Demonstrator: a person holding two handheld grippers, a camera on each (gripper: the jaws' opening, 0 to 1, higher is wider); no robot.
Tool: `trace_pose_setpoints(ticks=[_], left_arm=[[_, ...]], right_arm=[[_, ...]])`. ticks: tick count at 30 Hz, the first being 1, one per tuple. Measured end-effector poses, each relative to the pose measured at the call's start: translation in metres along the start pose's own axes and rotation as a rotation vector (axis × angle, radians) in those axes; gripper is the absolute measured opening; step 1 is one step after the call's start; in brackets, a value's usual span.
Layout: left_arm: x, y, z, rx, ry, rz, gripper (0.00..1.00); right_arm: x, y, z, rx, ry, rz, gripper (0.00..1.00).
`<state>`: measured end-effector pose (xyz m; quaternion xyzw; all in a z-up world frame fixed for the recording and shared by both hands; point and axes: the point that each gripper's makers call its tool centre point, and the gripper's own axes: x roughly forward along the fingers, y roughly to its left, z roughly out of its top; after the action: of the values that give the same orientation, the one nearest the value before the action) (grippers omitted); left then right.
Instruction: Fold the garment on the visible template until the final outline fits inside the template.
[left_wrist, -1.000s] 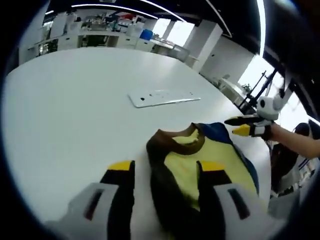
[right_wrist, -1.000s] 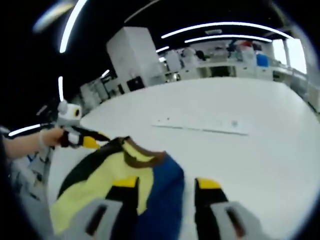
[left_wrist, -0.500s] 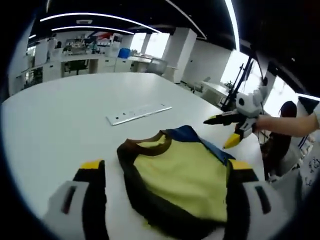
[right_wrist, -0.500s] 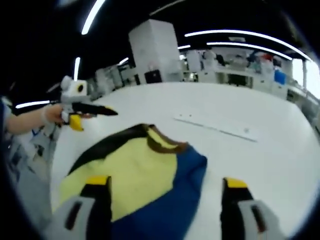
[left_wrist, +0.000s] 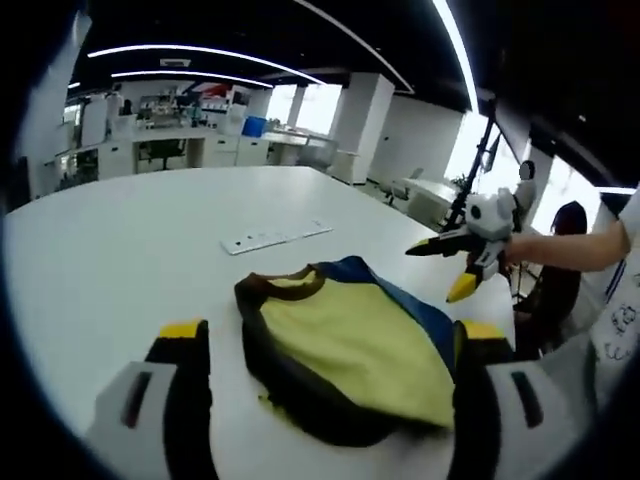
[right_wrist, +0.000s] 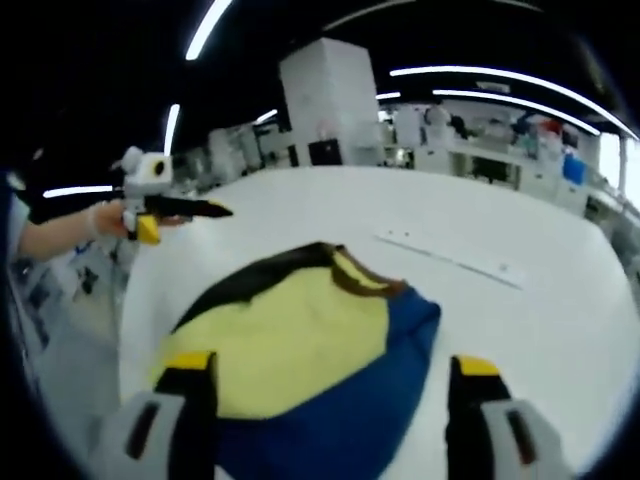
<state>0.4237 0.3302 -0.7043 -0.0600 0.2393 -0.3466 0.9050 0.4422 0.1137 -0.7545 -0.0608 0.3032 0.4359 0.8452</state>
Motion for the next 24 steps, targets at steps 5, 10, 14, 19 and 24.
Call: trace_pose_setpoints(ticks=[5,10,14,19,24], left_arm=[[-0.017,-0.010,-0.012,-0.003,-0.003,0.017,0.99],[-0.035,-0.013,-0.020,-0.019,-0.027,0.044,0.99],[-0.048,-0.016,-0.028,-0.020,-0.025,0.064,0.99],[-0.061,-0.021,-0.042,0.057,0.003,0.097,0.98],[-0.069,-0.020,-0.057,0.031,0.024,0.107,0.97]], right_arm=[[-0.010,0.010,-0.008,-0.060,0.029,0.008,0.94],[-0.021,0.022,-0.022,-0.116,0.067,0.008,0.92],[-0.028,0.033,-0.035,-0.137,0.089,0.010,0.89],[-0.032,0.041,-0.055,-0.200,0.130,0.009,0.86],[-0.032,0.052,-0.072,-0.253,0.162,0.017,0.81]])
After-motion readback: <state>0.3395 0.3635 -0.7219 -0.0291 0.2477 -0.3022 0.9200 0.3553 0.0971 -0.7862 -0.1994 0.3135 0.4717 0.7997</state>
